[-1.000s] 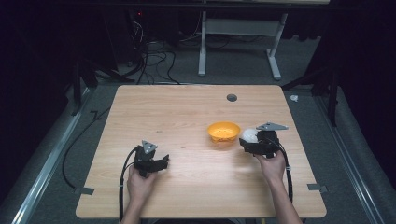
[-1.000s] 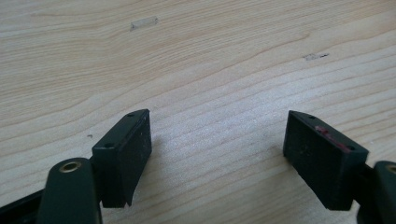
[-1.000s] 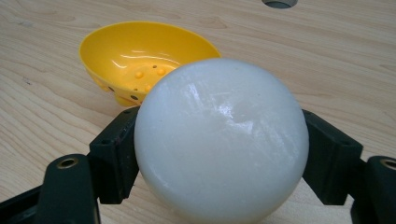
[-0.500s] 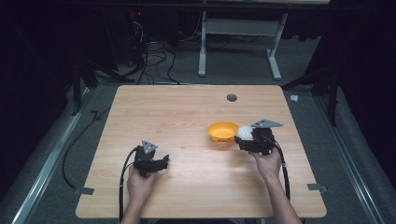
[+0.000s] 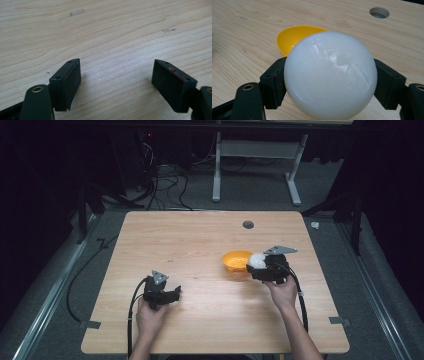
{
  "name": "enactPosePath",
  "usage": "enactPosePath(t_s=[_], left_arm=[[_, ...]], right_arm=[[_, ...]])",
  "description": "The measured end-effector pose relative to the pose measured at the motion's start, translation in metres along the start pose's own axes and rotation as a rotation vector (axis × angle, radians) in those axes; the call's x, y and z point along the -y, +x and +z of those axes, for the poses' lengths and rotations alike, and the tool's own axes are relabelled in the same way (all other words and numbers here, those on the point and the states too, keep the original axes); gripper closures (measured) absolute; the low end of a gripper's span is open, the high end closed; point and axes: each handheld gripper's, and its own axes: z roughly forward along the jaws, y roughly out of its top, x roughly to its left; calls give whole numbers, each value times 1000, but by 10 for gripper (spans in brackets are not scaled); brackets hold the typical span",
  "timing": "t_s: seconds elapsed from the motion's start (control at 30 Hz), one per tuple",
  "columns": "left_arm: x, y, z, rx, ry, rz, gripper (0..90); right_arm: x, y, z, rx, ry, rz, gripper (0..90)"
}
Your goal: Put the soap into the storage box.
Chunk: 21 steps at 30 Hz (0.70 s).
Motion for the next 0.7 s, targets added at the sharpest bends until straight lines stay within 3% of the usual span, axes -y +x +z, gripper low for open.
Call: enactPosePath(t_s=[0.7], left_arm=[[0, 0, 0, 1, 0, 0, 239]], right_arm=[[-28, 11, 27, -62, 14, -15, 250]])
